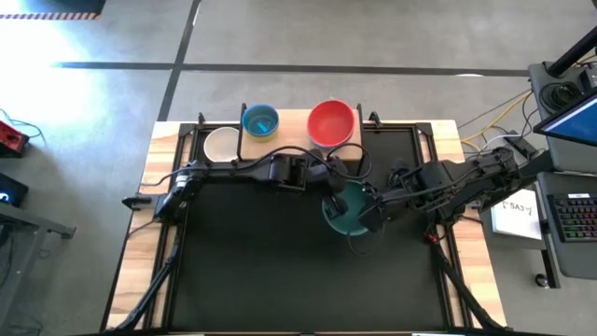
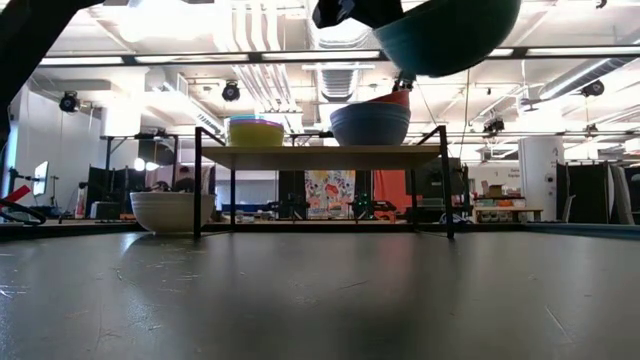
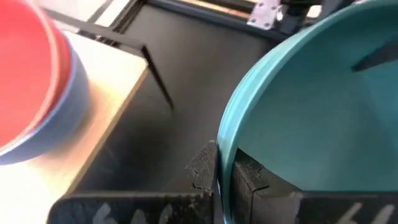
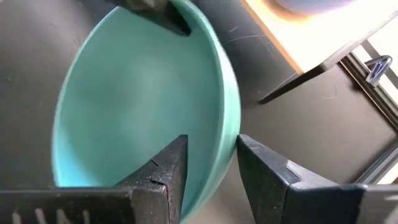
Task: Place and stack bowls onto a shelf
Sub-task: Stack the large green bowl on top of the large orange bowl on the shelf
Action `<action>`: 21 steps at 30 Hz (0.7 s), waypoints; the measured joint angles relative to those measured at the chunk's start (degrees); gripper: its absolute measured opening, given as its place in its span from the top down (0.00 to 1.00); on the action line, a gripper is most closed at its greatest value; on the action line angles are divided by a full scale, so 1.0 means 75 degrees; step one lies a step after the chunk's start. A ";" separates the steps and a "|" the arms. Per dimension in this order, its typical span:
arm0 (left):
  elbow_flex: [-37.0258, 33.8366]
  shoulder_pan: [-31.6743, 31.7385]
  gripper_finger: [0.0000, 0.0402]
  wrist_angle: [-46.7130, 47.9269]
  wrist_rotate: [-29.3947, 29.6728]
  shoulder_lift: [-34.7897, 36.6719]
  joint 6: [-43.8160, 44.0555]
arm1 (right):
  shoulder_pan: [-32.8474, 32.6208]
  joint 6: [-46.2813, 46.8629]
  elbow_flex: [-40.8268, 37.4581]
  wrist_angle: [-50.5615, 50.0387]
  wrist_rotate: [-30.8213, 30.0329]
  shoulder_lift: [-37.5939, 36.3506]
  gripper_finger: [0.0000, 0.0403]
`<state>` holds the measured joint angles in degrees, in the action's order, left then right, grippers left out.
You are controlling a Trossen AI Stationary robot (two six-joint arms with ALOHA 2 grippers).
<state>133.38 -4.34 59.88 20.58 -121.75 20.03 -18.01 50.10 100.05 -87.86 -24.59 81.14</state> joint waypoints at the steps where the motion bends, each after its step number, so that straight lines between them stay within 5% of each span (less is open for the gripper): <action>1: 0.0000 -0.0002 1.00 -0.0065 -0.0089 0.0000 0.0008 | 0.0002 -0.0013 0.0000 -0.0012 0.0000 0.0000 0.69; 11: 0.0000 -0.0015 1.00 -0.0211 -0.0312 0.0000 0.0077 | 0.0019 -0.0041 -0.0003 -0.0375 -0.0010 0.0027 0.95; 21: 0.0000 -0.0055 0.88 -0.0320 -0.0492 0.0006 -0.0090 | 0.0017 -0.0280 -0.0006 -0.0352 0.0026 0.0024 0.98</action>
<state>133.38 -4.75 57.48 16.89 -121.71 19.36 -17.88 48.00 100.01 -90.50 -24.39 81.32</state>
